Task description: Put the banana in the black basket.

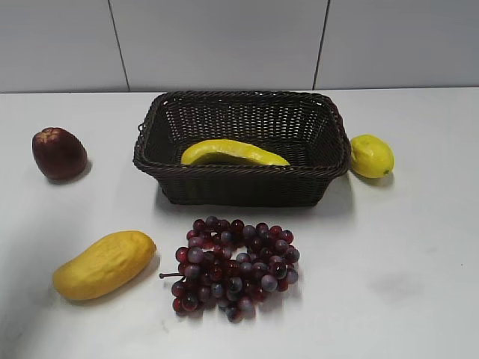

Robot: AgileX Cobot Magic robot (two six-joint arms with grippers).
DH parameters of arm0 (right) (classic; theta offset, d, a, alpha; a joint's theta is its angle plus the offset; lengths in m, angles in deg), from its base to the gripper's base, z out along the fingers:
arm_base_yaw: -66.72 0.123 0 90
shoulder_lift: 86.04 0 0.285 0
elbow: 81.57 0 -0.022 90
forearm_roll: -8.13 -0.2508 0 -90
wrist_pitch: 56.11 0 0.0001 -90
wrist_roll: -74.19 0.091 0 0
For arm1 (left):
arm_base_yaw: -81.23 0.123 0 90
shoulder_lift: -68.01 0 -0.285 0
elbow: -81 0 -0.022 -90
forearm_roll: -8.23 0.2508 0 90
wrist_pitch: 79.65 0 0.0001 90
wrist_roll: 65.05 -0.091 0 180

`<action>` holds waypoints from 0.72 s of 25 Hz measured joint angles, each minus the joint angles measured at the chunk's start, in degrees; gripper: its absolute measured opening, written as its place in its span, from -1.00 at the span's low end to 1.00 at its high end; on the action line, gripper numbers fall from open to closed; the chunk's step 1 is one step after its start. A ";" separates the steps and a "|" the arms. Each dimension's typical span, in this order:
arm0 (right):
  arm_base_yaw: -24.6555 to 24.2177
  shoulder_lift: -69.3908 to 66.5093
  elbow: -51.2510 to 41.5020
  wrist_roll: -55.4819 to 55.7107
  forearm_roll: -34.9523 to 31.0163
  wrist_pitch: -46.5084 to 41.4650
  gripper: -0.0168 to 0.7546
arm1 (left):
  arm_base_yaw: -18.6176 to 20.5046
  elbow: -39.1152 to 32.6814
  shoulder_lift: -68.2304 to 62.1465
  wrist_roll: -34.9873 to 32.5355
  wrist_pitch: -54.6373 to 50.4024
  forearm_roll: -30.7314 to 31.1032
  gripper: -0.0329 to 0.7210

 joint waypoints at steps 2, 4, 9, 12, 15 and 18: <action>0.00 0.00 0.00 0.00 0.00 0.00 0.39 | 0.00 -4.69 5.46 0.00 -0.06 0.18 0.58; 0.00 0.00 0.00 0.00 0.00 0.00 0.39 | 0.00 -8.78 11.38 0.00 -0.11 0.18 0.58; 0.00 0.00 0.00 0.00 0.00 0.00 0.39 | 0.00 -17.07 24.44 0.00 -0.29 0.73 0.58; 0.00 0.00 0.00 0.00 0.00 0.00 0.39 | 0.00 -21.06 32.71 0.00 0.07 0.86 0.58; 0.00 0.00 0.00 0.00 0.00 0.00 0.39 | 0.00 -24.47 40.34 0.00 0.65 0.86 0.58; 0.00 0.00 0.00 0.00 0.00 0.00 0.39 | 0.00 -27.45 47.74 0.00 0.93 0.86 0.58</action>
